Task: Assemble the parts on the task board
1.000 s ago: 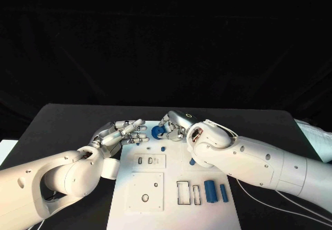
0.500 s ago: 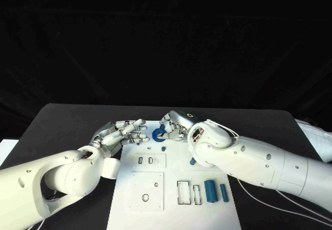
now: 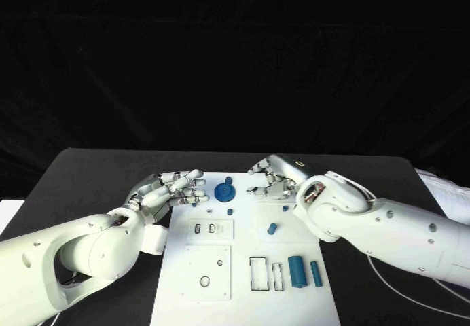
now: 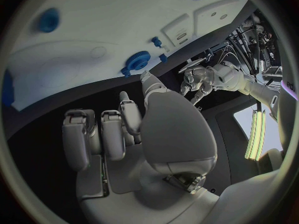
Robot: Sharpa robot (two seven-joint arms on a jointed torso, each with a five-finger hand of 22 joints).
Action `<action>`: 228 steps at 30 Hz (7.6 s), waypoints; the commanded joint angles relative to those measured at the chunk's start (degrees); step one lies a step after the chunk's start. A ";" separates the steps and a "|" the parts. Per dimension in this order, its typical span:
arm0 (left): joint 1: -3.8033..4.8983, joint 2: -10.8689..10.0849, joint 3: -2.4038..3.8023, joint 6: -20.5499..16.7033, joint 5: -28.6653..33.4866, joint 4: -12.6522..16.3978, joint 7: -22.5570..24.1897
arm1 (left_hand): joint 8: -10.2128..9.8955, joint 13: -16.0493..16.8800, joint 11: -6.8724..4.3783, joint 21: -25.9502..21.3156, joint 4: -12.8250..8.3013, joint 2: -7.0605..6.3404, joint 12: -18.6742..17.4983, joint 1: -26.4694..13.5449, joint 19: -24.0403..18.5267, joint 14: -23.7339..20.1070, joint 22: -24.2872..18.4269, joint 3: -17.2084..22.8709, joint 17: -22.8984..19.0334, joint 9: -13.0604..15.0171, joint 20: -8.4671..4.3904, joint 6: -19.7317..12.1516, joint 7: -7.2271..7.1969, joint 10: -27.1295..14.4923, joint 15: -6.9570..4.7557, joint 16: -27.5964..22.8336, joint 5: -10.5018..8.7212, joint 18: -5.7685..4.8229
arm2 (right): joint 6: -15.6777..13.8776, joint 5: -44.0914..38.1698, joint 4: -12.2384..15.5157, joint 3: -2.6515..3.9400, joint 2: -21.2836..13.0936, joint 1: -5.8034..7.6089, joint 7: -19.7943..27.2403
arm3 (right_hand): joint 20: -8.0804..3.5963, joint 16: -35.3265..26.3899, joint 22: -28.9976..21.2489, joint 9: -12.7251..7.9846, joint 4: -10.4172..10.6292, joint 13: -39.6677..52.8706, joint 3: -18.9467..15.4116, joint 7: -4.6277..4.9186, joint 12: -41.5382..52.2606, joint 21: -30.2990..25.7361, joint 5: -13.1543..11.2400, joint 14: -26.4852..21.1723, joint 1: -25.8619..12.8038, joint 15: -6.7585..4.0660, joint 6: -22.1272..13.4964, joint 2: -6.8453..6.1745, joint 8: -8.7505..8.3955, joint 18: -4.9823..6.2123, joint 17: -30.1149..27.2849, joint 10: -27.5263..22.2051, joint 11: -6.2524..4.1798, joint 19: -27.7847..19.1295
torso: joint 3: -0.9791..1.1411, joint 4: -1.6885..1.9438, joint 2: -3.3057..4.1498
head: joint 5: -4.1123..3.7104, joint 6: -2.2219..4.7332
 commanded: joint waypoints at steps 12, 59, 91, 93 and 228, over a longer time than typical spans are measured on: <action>0.03 0.03 0.01 1.31 0.04 -0.99 0.34 | -0.40 0.01 -0.07 -0.29 -0.34 -0.08 -0.32 0.59 0.32 -0.20 -0.07 0.00 0.06 0.00 0.10 -0.23 0.07 -0.31 0.14 -0.38 -0.27 0.55 | 2.20 16.43 -1.47 0.83 -10.97 -2.39 15.67 | -0.32 0.06 7.43 -0.10 -2.13 -0.43 0.00 -0.06 -0.81 -0.23 0.47 4.09 2.67 -0.19 0.72 -0.11 -0.08 -0.75 5.65 -0.66 -0.09 0.24 | 1.12 -2.21 -0.96 | 0.49 0.27; -0.03 0.88 -0.03 1.63 0.04 -1.90 -0.02 | -0.41 0.02 -0.09 -0.35 -0.46 -0.01 -0.30 0.65 0.35 -0.21 -0.09 0.09 0.20 0.01 0.10 -0.22 0.04 -0.29 0.13 -0.44 -0.26 0.56 | 2.72 15.62 -10.99 0.85 -5.68 -4.80 15.88 | -0.77 0.56 8.20 0.21 -5.17 0.48 3.90 -0.98 0.51 0.05 -3.42 4.29 4.76 -0.80 6.20 3.64 0.99 -0.91 6.68 0.05 -0.89 0.77 | 0.99 -2.15 -1.08 | -0.03 -1.18; -0.03 0.84 -0.03 1.51 0.04 -2.05 -0.16 | -0.42 0.03 -0.11 -0.38 -0.58 0.12 -0.30 0.78 0.38 -0.22 -0.10 0.23 0.31 0.02 0.09 -0.21 0.03 -0.30 0.11 -0.48 -0.25 0.57 | -1.02 11.75 -9.04 0.96 -5.20 -4.57 12.50 | -2.04 0.68 8.62 0.69 -6.38 0.71 6.78 -2.93 0.60 0.19 -5.04 4.37 2.28 -2.15 11.55 5.20 2.09 -1.01 7.06 0.38 -2.47 1.07 | 1.03 -2.11 -1.14 | 0.09 -1.28; -0.03 0.84 -0.03 1.47 0.04 -2.13 -0.13 | -0.42 0.03 -0.11 -0.38 -0.58 0.12 -0.30 0.78 0.38 -0.22 -0.10 0.23 0.31 0.02 0.09 -0.21 0.03 -0.30 0.11 -0.48 -0.25 0.57 | -2.19 11.32 -7.53 1.14 -5.18 -4.30 10.88 | -2.09 0.59 8.54 0.70 -6.37 0.55 6.95 -3.02 0.35 0.15 -5.00 4.34 2.17 -2.21 11.66 5.43 2.09 -0.98 6.90 0.32 -2.53 1.01 | 0.98 -2.03 -1.20 | 0.05 -1.34; -0.03 1.24 -0.03 3.08 0.16 -5.64 -0.67 | -0.41 0.07 -0.32 -0.46 -1.26 0.66 -0.15 1.18 0.97 0.26 -0.08 1.11 1.23 0.09 -0.11 0.07 -0.15 0.18 -0.12 -0.60 -0.29 0.63 | -9.17 1.84 6.39 -0.49 8.57 -8.14 2.47 | -0.69 -2.92 3.58 -0.34 -0.78 -10.39 -2.51 -0.55 -14.95 -2.91 -3.96 3.37 -4.96 -0.50 2.53 -1.52 -0.16 0.20 2.17 -6.05 -0.34 -2.49 | 0.05 -0.66 -2.73 | 3.32 -4.99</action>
